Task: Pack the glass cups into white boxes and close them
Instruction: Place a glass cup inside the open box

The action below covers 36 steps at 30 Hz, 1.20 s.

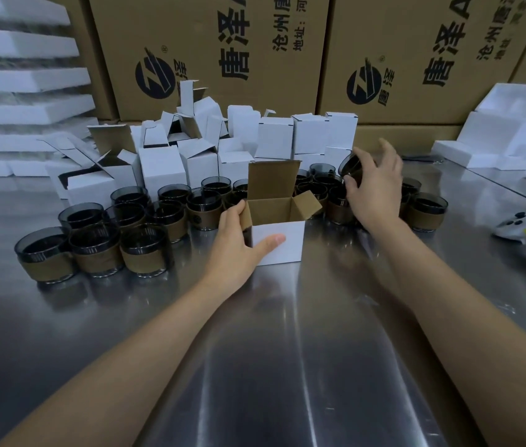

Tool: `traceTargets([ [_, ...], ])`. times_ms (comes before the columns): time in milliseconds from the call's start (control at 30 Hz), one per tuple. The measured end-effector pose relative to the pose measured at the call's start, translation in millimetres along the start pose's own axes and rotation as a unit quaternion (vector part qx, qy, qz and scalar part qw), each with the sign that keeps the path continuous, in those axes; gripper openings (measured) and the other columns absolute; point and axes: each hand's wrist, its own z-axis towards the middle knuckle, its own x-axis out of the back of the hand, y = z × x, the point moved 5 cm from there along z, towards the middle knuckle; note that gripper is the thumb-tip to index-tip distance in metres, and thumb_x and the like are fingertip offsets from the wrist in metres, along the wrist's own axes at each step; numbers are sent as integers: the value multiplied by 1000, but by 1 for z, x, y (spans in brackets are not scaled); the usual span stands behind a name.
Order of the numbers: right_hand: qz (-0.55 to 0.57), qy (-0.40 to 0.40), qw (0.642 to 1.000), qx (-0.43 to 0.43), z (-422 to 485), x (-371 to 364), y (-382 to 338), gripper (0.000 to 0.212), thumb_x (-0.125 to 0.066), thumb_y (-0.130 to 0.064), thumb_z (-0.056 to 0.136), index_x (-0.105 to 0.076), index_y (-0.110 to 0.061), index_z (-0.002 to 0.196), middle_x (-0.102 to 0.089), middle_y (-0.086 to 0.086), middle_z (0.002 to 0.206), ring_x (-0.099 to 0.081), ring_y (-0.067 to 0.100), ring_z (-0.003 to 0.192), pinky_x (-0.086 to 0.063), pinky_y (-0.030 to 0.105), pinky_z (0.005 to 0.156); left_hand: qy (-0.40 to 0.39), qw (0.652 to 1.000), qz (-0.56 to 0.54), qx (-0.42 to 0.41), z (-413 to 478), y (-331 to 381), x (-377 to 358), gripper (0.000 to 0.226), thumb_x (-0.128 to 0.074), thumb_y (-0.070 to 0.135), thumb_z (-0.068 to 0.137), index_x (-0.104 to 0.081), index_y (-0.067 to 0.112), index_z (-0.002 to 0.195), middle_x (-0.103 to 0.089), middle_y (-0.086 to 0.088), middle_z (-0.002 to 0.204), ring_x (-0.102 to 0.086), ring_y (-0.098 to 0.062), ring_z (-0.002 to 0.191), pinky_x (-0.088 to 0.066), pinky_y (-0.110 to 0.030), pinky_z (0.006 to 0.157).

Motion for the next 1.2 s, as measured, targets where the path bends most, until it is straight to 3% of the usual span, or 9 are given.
traceTargets([
  [100,-23,-37,999,-27,14,-7,8,51,-65,-31,91,-49,-18,137,-21,16,156,-16,34,144,-19,45,116,11,1000,-7,2,2,-3,1,89,-75,47,78,-27,23,149,-36,13,142,-36,6,113,-30,-10,89],
  [200,-22,-56,998,-31,23,-9,12,39,-69,-25,88,-57,-15,125,-44,15,142,-37,36,131,-32,46,106,15,1000,-6,-2,2,-3,1,90,-76,48,76,-29,25,148,-37,17,135,-38,8,109,-30,4,77],
  [400,-27,-87,994,-52,28,-11,19,22,-72,-17,85,-63,-11,104,-46,11,135,-42,35,123,-41,44,89,16,1000,-11,-6,2,-2,2,89,-75,49,76,-29,26,149,-37,17,137,-37,7,111,-29,-5,85],
  [600,171,3,984,-48,29,11,17,18,-67,-17,89,-59,-8,102,-55,9,119,-54,26,107,-43,33,87,16,1000,-11,-6,1,-1,3,90,-76,49,76,-29,25,149,-37,15,143,-37,8,113,-29,-9,90],
  [700,365,-23,927,-78,27,24,3,14,-60,-23,94,-51,-17,102,-55,4,117,-56,18,103,-50,30,81,22,1000,-7,-4,1,-1,5,90,-75,50,77,-29,24,150,-36,10,148,-34,6,116,-29,-16,95],
  [833,675,-160,701,-166,-7,12,-18,8,-43,-20,103,-47,-14,107,-56,15,127,-62,28,114,-57,39,84,31,999,-11,-1,0,0,8,88,-75,49,78,-31,23,149,-37,7,148,-35,4,114,-30,-18,95],
  [967,787,-188,529,-256,-52,-3,-20,19,-44,-17,102,-53,-9,116,-66,16,122,-63,32,113,-56,39,85,45,999,-28,8,-1,0,10,82,-76,45,78,-37,22,146,-42,6,141,-39,1,110,-32,-18,91],
  [1033,784,-193,522,-276,-64,-7,-19,34,-51,-25,99,-54,-9,128,-68,13,120,-64,28,112,-54,37,88,51,998,-38,15,0,-2,12,80,-77,45,77,-38,22,144,-43,5,140,-42,-2,110,-34,-20,90],
  [1200,733,-185,612,-231,-63,3,-26,45,-53,-36,96,-48,-10,133,-60,10,132,-64,20,110,-50,31,89,58,997,-51,24,3,-4,13,81,-77,46,77,-39,22,143,-44,3,140,-44,-5,112,-36,-23,93],
])
